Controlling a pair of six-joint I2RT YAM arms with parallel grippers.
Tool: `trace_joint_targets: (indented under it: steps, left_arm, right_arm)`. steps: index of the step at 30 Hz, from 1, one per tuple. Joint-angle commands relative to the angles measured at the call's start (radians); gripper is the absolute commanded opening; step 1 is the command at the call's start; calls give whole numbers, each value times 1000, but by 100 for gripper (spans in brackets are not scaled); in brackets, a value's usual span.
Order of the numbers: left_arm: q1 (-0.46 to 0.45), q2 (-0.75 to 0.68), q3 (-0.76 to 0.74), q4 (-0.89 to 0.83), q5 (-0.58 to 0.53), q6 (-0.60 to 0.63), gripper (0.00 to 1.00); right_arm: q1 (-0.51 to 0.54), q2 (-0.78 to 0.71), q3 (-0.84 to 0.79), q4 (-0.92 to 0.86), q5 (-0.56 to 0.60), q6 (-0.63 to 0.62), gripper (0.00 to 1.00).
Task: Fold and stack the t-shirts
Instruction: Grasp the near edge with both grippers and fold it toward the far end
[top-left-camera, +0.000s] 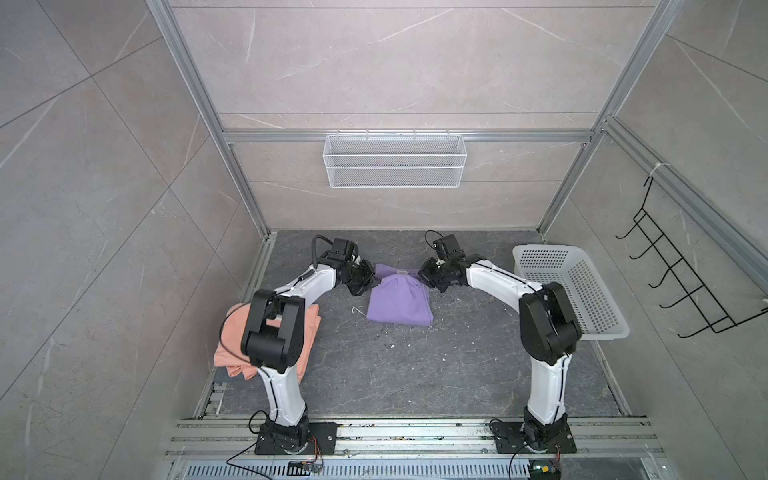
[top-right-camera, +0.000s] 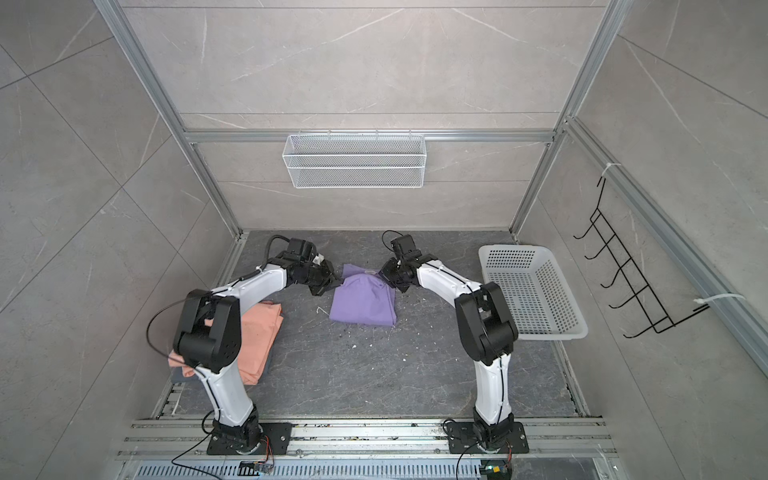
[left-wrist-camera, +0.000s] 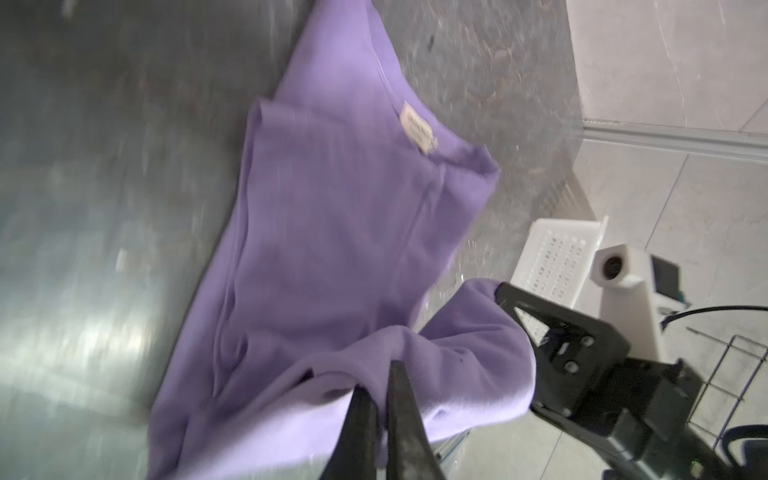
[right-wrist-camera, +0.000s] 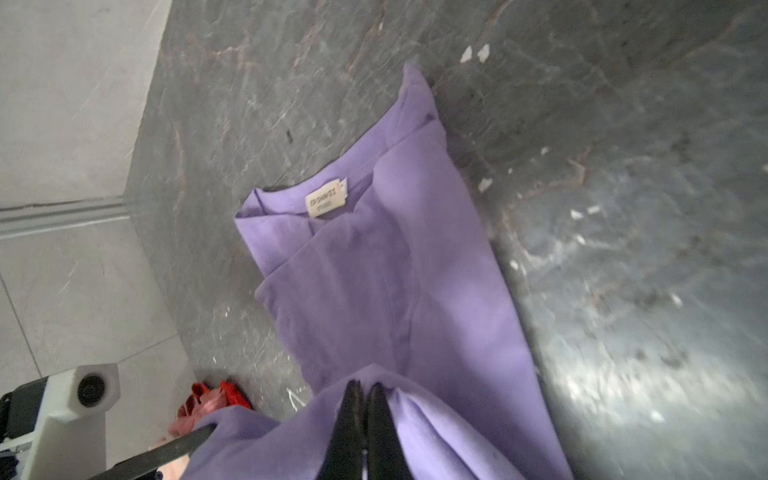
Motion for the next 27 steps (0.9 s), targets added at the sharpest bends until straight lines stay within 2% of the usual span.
trace_joint_targets:
  steps: [1, 6, 11, 15, 21, 27]
  left_arm:
    - [10, 102, 137, 63, 62, 36, 0]
    - [24, 221, 296, 44, 82, 28, 0]
    - [24, 180, 273, 72, 98, 19, 0]
    - [24, 27, 155, 88, 98, 18, 0]
    - [18, -268, -99, 73, 87, 13, 0]
    - [-16, -561, -394, 55, 88, -34, 0]
  right_arm:
    - [-29, 75, 96, 59, -11, 41, 3]
    - [-55, 151, 185, 32, 9, 53, 2]
    - [-57, 97, 159, 41, -23, 16, 2]
    - [-55, -20, 95, 31, -77, -27, 1]
    - [-33, -292, -155, 21, -113, -61, 1]
    - [79, -509, -400, 1, -115, -61, 1]
